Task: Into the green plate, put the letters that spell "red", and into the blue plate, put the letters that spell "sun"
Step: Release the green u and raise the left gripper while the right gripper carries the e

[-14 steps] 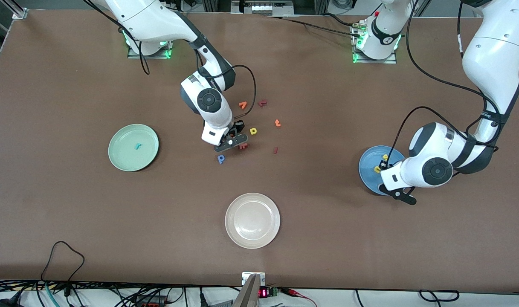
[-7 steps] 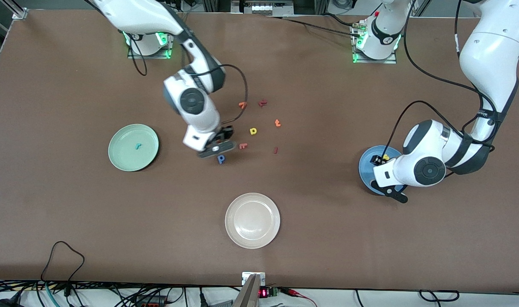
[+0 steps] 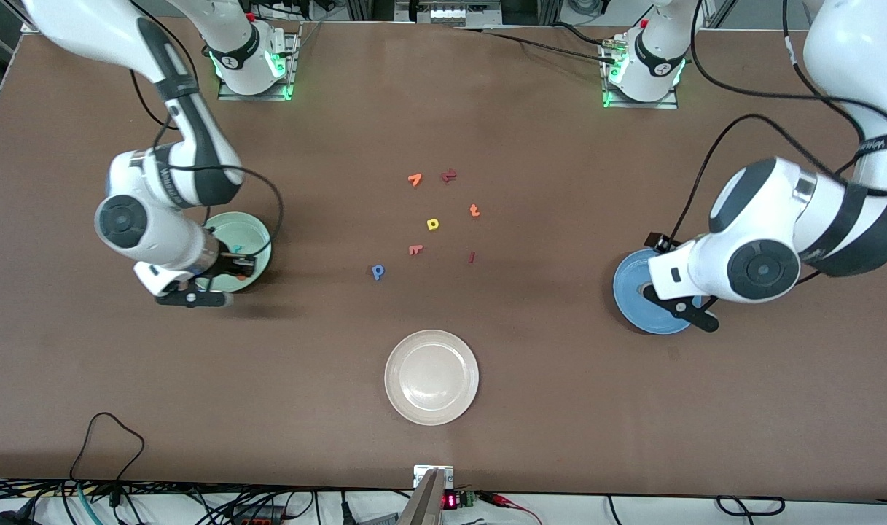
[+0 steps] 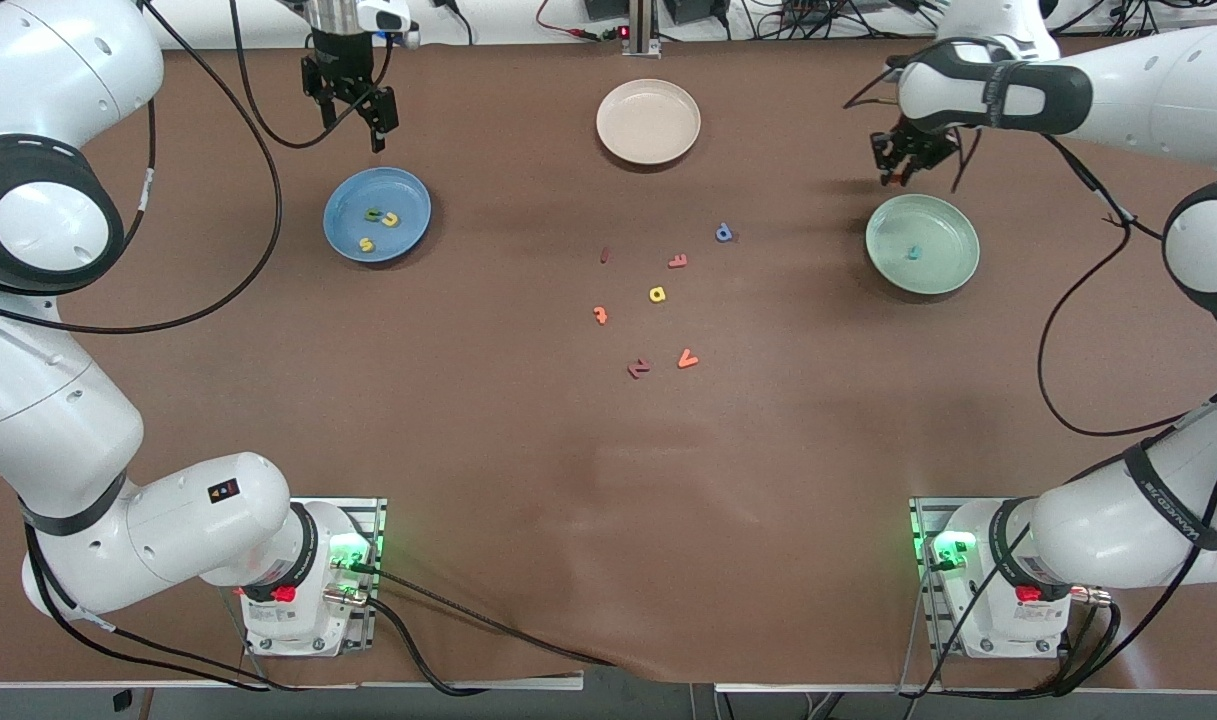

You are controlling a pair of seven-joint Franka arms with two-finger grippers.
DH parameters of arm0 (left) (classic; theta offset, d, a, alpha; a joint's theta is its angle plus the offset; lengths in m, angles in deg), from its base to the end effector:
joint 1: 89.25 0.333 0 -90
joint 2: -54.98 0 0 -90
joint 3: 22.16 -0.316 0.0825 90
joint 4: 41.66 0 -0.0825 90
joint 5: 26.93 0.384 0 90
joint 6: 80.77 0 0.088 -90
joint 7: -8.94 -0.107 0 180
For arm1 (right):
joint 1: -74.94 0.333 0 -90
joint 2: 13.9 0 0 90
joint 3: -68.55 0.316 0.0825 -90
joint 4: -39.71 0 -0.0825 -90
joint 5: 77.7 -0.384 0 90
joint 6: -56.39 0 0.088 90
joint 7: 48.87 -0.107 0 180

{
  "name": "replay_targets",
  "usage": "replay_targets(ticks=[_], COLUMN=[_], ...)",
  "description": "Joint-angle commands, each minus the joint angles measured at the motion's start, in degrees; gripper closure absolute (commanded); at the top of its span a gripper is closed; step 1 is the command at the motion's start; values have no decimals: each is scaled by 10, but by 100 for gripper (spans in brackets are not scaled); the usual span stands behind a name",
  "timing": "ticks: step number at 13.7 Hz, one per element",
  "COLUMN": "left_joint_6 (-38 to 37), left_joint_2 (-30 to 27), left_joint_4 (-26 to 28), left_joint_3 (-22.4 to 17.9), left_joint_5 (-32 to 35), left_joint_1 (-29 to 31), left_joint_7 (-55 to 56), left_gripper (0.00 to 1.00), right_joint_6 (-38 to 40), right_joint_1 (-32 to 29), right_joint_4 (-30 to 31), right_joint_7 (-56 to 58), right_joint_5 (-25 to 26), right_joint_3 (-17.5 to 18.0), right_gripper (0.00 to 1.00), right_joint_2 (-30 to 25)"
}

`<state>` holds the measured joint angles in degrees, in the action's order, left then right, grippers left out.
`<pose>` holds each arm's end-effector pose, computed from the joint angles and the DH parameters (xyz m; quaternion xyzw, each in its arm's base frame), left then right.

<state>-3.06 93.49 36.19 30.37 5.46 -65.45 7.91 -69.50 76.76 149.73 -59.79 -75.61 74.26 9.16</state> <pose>0.6392 -0.1289 0.4062 -0.9451 0.2504 0.1989 0.0674 0.6058 0.0763 0.2733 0.9979 -0.0207 -0.0616 0.0043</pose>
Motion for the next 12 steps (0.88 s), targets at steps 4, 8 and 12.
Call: replay_targets(ticks=[4,8,12], left_joint_6=[-29,30,259], left_joint_2=[-170,-266,-379], left_joint_4=[7,36,192], left_joint_3=[-186,-411,-511], left_joint_5=[-190,-331,-356], left_joint_1=[-95,-199,-258], left_joint_7=[-10,-3,-4], left_gripper=[0,0,0], right_joint_6=[-164,-171,-177], right_joint_1=[-27,-55,-70], right_joint_4=[170,187,185], right_joint_7=[20,50,53], right_joint_5=[38,67,72], right_joint_3=[11,10,10], right_gripper=[74,74,71], right_joint_2=[-36,-38,-36])
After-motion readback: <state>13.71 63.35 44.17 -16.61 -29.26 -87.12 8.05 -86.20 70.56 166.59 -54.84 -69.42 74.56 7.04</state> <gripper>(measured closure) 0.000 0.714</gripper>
